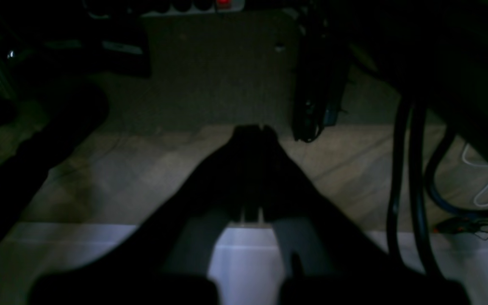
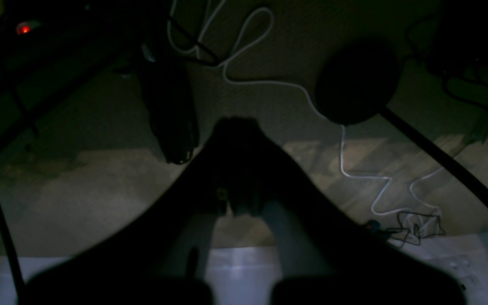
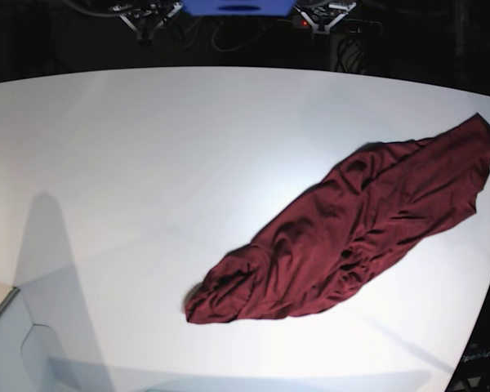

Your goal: Layout the t-shirt on the table in an organized manner, then fold the t-shirt properly

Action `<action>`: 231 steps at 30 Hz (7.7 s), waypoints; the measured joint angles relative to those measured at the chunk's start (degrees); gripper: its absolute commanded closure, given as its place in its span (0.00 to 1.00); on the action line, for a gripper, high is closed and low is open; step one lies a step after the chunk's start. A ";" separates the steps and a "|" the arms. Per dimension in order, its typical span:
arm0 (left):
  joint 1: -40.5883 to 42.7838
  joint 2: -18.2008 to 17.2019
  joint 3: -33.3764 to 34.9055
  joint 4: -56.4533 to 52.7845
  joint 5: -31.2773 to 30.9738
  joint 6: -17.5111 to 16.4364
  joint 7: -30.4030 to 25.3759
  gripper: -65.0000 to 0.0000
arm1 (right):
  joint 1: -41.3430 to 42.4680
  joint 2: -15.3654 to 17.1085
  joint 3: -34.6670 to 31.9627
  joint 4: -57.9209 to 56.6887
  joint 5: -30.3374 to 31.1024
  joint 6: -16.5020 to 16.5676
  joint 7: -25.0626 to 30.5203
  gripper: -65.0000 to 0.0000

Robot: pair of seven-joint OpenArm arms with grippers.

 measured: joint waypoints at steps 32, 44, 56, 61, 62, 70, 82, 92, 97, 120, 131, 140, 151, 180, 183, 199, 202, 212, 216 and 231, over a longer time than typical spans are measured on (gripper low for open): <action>-0.04 0.00 0.17 0.00 0.02 0.00 -0.02 1.00 | -0.63 0.00 0.00 0.39 0.00 0.13 0.22 1.00; 0.20 -1.75 0.11 0.26 -0.04 -0.02 -0.02 1.00 | -5.84 0.04 0.00 10.14 0.00 0.17 2.40 1.00; 25.73 -7.50 -0.13 40.83 -0.07 0.70 1.73 1.00 | -25.22 3.15 0.31 40.98 0.00 1.01 0.70 1.00; 32.39 -9.18 0.00 58.88 -5.27 0.20 0.24 1.00 | -33.62 4.76 0.39 59.52 0.07 1.01 -4.20 1.00; 33.68 -10.05 0.02 61.75 -7.63 0.17 0.52 1.00 | -34.69 4.76 0.83 63.21 0.09 0.98 -5.20 1.00; 41.46 -14.88 -0.09 82.31 -17.16 0.76 1.05 1.00 | -43.82 5.07 2.29 89.77 0.13 1.11 -8.33 1.00; 51.10 -12.44 -13.53 103.51 -17.57 0.22 1.55 1.00 | -44.39 5.25 1.66 103.03 0.17 1.05 -8.07 1.00; 47.25 -6.19 -30.03 103.45 -17.70 -0.17 2.21 0.98 | -35.74 5.03 -5.75 103.06 0.17 1.03 -8.31 1.00; 41.53 -3.63 -39.19 103.32 -18.01 -0.39 6.93 0.71 | -32.54 4.81 -9.62 102.99 0.17 1.05 -10.84 1.00; 20.26 -3.19 -59.82 93.81 -31.32 -11.04 37.27 0.54 | -1.53 2.91 -23.56 94.05 0.13 1.09 -29.05 0.58; 23.12 0.79 -65.20 101.37 -31.19 -11.04 37.53 0.54 | 22.58 -4.04 -25.16 58.53 0.00 1.11 -28.96 0.58; 22.95 0.92 -68.26 101.63 -31.26 -11.21 37.44 0.54 | 30.71 -5.20 -24.87 40.09 0.17 5.73 -19.28 0.58; 24.11 0.96 -68.72 101.53 -31.23 -11.21 37.48 0.54 | 36.06 -5.35 -24.63 26.18 0.17 5.79 -8.59 0.58; 21.90 0.66 -68.89 101.55 -31.71 -11.43 37.20 0.54 | 13.07 6.58 -24.24 56.33 0.07 5.38 -15.69 1.00; 21.09 0.96 -68.87 101.55 -31.39 -11.26 37.46 0.54 | 6.88 8.17 -24.33 66.64 -0.09 5.44 -21.68 1.00; 21.09 0.94 -68.89 101.61 -31.50 -11.26 37.46 0.59 | -2.45 8.35 -20.61 90.71 0.31 6.43 -34.18 0.87; 21.14 0.96 -68.89 101.61 -31.47 -11.23 37.46 0.53 | -1.88 7.32 -20.35 90.07 -0.26 6.38 -36.50 0.70; 21.18 0.96 -68.89 101.61 -31.47 -11.28 37.46 0.45 | 1.68 1.75 -20.50 79.60 0.02 6.38 -35.82 0.52; 21.27 0.94 -68.89 101.61 -31.43 -11.28 37.48 0.45 | 2.49 0.76 -20.55 73.59 -0.26 6.40 -34.84 0.52; 21.14 0.96 -68.89 101.61 -31.36 -11.26 37.48 0.45 | -0.31 2.32 -20.26 84.28 -0.20 6.36 -39.43 1.00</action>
